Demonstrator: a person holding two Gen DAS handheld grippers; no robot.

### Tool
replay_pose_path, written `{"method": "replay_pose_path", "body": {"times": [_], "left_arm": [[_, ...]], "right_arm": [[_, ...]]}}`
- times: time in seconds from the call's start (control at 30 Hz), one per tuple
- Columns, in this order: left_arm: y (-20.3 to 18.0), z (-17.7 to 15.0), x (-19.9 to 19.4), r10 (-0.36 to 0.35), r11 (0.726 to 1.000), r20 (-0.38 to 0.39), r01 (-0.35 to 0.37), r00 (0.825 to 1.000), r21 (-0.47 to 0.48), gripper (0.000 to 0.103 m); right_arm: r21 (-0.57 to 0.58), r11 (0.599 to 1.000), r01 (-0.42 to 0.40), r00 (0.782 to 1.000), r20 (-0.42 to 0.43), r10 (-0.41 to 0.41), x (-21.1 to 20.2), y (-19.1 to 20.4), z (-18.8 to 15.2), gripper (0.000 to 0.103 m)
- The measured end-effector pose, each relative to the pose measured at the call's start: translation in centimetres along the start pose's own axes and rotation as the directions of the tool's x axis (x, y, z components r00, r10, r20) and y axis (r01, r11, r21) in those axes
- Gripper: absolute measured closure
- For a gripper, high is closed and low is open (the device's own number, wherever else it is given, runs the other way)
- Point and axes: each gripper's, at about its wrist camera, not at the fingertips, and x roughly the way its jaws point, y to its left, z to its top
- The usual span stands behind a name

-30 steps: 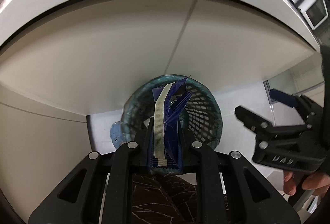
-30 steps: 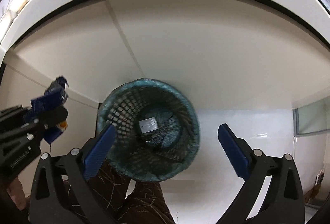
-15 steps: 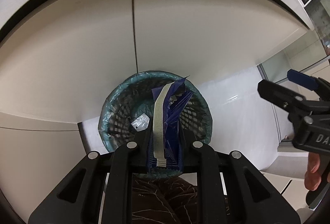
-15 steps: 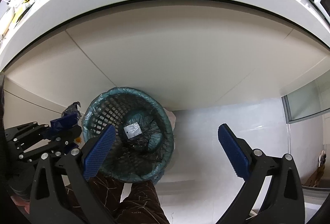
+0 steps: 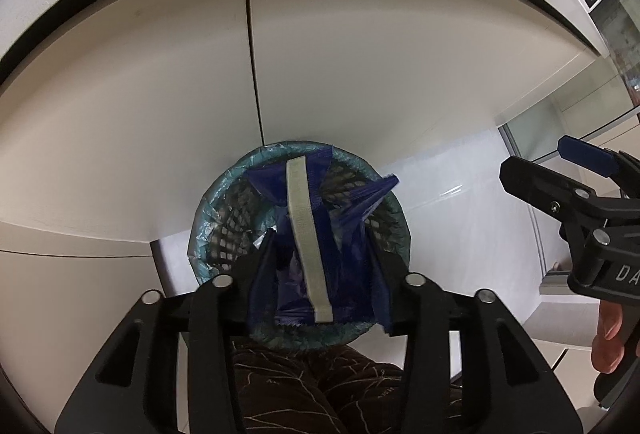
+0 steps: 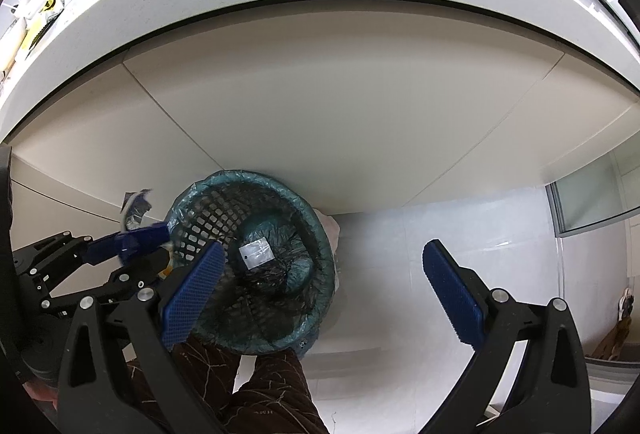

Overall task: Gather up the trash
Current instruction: 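Open the right tool to drop the clear bag while the left tool releases the blue wrapper, then raise both tools back up over the counter toward the remaining trash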

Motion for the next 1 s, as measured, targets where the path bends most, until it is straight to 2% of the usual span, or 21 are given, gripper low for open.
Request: {"method": "replay_pose_path", "body": {"times": [0.27, 0.37, 0.43, 0.57, 0.63, 0.73, 1.0], "left_arm": [[0.1, -0.1, -1.0, 0.008, 1.000, 0.018, -0.008, 1.000, -0.009, 0.045], [0.6, 0.0, -2.0, 0.015, 1.000, 0.047, -0.014, 0.999, -0.006, 0.034], [1.2, 0.2, -2.9, 0.028, 1.000, 0.074, -0.027, 0.997, -0.007, 0.022], [2.9, 0.8, -5.3, 0.049, 0.999, 0.114, -0.047, 0.992, -0.023, 0.017], [3.6, 1.0, -6.7, 0.065, 0.998, 0.141, -0.060, 0.988, -0.036, 0.010], [5.0, 1.3, -9.2, 0.091, 0.993, 0.166, -0.078, 0.982, -0.085, 0.007], [8.3, 2.4, -14.5, 0.158, 0.967, 0.170, -0.118, 0.973, -0.224, 0.006]], "right_arm": [[0.007, 1.000, 0.006, 1.000, 0.012, -0.006, -0.2, 0.0, 0.0, 0.008], [-0.009, 1.000, 0.015, 0.999, 0.035, -0.014, -0.9, 0.0, 0.3, 0.008], [-0.024, 1.000, 0.015, 0.999, 0.047, -0.013, -1.4, 0.1, 0.6, 0.008], [-0.042, 0.999, 0.013, 0.998, 0.067, -0.011, -2.5, 0.4, 1.3, 0.008], [-0.053, 0.998, 0.015, 0.997, 0.072, -0.011, -3.2, 0.5, 1.8, 0.008], [-0.056, 0.998, 0.015, 0.997, 0.080, -0.011, -4.7, 0.7, 2.9, 0.008], [-0.039, 0.999, -0.006, 0.991, 0.130, 0.011, -9.7, 1.4, 6.2, 0.008]]}}
